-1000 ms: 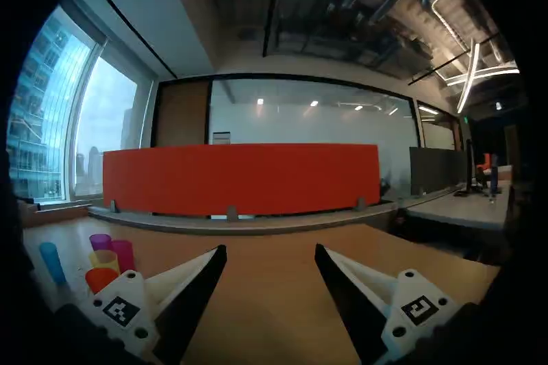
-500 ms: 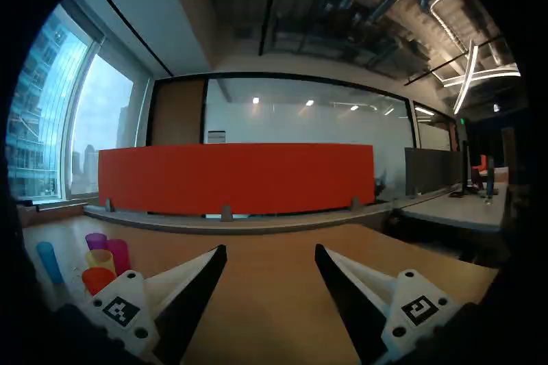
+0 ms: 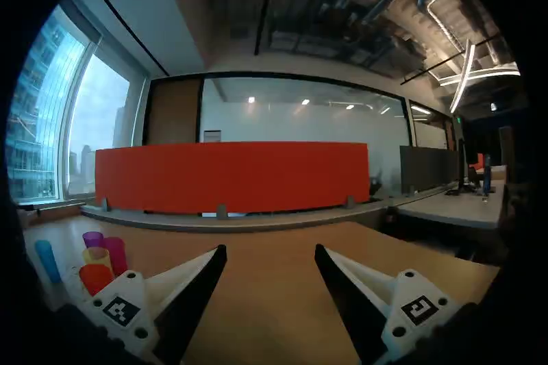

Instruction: Pour water

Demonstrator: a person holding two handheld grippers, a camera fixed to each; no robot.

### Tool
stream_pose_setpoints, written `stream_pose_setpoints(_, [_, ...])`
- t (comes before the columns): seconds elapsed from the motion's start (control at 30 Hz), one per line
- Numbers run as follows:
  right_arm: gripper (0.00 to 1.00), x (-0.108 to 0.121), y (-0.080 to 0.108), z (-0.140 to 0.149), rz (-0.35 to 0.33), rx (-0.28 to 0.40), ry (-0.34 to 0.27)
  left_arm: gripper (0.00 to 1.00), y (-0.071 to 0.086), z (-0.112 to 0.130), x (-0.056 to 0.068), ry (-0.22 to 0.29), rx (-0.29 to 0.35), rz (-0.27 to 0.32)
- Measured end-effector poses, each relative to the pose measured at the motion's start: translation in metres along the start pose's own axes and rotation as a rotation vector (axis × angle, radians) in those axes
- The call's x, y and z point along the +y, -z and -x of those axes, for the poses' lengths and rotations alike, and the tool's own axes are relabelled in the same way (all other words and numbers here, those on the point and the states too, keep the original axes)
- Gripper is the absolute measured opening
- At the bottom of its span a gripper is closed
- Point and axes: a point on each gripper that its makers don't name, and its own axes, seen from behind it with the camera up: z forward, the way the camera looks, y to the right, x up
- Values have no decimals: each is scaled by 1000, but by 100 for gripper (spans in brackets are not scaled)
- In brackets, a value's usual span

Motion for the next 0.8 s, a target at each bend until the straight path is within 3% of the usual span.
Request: stream_pose_setpoints(0.8, [100,5,3,-2,-1,6,-3,98,-4,14,6,-7,-36,9])
